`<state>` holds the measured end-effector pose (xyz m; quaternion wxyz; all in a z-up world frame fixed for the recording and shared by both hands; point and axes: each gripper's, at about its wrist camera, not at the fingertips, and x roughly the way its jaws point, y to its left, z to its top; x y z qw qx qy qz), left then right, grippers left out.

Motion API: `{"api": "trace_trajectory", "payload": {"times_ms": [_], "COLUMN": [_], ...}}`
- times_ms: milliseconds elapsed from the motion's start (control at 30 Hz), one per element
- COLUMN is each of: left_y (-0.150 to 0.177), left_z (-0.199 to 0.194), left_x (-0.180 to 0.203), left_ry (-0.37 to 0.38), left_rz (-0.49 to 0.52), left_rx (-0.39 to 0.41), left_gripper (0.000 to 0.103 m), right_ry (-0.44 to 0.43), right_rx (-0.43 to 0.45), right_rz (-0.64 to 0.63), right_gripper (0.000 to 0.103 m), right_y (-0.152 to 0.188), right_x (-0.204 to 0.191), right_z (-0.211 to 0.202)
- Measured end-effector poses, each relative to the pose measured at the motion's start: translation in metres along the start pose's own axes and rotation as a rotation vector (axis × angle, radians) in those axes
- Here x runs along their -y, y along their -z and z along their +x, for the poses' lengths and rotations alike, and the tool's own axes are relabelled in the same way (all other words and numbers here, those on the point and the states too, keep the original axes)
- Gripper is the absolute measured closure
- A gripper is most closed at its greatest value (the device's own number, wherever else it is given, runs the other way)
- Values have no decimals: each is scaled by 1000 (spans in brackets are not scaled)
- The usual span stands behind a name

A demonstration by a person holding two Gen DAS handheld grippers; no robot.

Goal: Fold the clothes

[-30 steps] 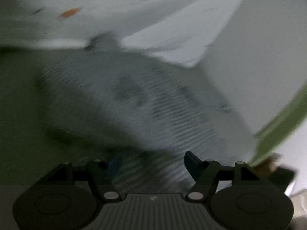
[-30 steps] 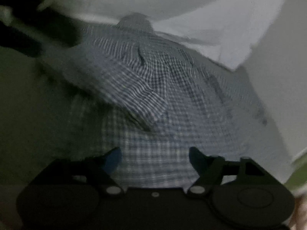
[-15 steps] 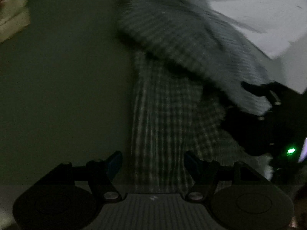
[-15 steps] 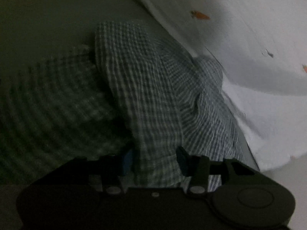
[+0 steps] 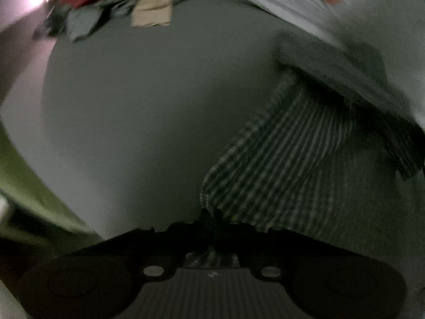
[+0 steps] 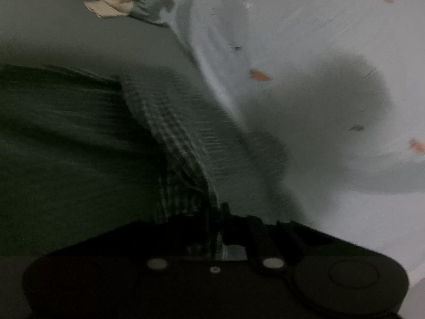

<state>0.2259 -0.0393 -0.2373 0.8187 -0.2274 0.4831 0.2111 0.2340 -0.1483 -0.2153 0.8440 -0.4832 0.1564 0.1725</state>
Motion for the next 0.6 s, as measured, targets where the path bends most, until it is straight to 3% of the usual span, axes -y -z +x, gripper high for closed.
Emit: {"api": "trace_trajectory", "payload": {"times_ms": [100,200,300,367,467,500,533,567,600], "left_y": [0,6,21,36,57,63,69,73,76], "left_z": [-31,-65,-86,-86,-52,-37,-24,-19,-22], "left_x": [13,32,69,96,122,125,128,127,124], "left_ry": [53,166,248,294,231,223,216,228,252], "left_rz": [32,62,181,267,362,380,396,401,408], "left_rx": [33,38,8,-41,-174,-251,-326,-365,-368], "left_gripper": [102,102,102,101,95,90,84,84,79], "right_ry": [90,140,188,220,267,283,299,288,273], "right_rx": [-8,-94,-184,-245,-335,-366,-396,-411,-424], "right_rz": [32,100,169,216,285,308,332,356,382], "right_gripper": [96,96,96,95,92,89,78,70,69], "right_y": [8,32,57,74,99,107,115,121,127], "right_x": [50,83,116,137,170,181,191,190,185], "right_z": [15,31,48,59,75,81,86,84,80]}}
